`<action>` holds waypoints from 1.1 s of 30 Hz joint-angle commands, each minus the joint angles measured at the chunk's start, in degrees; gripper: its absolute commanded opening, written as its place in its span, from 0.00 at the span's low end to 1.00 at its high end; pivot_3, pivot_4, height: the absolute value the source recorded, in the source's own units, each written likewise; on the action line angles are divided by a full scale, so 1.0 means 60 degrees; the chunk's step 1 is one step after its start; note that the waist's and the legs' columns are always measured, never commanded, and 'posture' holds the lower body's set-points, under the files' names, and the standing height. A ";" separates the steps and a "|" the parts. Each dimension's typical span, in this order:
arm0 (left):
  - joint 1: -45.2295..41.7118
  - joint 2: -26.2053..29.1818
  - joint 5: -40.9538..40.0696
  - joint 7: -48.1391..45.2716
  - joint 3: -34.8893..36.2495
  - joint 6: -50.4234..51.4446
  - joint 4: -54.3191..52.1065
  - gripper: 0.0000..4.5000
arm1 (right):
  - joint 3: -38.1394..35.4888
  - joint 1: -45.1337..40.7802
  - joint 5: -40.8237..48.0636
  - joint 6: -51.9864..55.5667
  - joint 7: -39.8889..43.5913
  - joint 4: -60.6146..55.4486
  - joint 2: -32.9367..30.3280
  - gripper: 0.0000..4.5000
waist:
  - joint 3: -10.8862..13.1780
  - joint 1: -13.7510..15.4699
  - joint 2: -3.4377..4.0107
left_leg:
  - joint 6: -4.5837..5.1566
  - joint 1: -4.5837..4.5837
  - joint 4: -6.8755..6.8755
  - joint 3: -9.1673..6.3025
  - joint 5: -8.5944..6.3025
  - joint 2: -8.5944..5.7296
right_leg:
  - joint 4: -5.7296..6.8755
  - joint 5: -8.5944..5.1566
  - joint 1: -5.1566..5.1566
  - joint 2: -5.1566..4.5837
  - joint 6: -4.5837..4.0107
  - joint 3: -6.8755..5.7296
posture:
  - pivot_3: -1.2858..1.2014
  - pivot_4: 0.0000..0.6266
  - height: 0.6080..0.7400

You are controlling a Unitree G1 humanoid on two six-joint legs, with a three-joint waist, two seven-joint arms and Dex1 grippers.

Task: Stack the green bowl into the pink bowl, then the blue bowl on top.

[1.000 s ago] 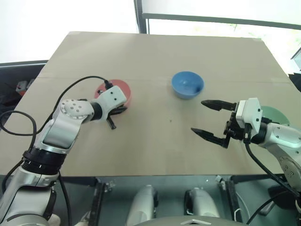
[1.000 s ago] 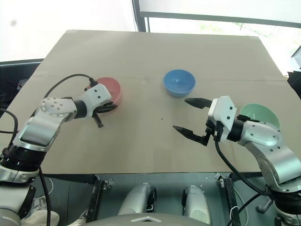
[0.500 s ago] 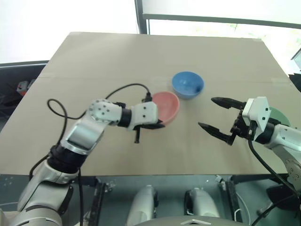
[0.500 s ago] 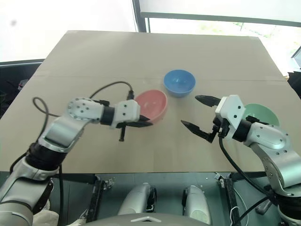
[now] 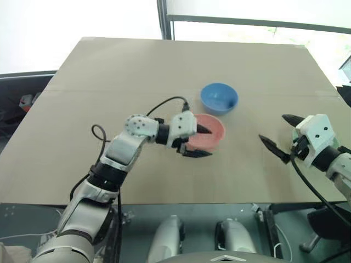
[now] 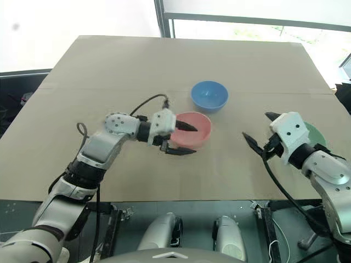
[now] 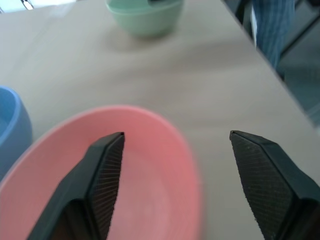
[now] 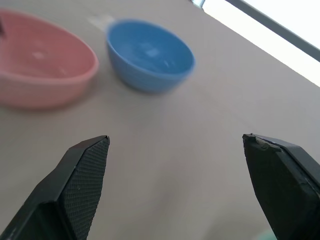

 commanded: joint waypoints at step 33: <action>0.1933 0.0325 -0.2617 0.1342 0.3339 0.0095 -0.0897 0.98 | 0.2716 -0.3250 0.0575 -0.0638 0.1672 0.0211 0.1287 0.00 | 0.0000 0.0028 0.0008 | -0.0001 0.0011 -0.0003 -0.0002 0.0000 0.0003 | -0.0007 0.0001 0.0007 0.0007 -0.0001 0.0001 | 0.52 0.24 1.00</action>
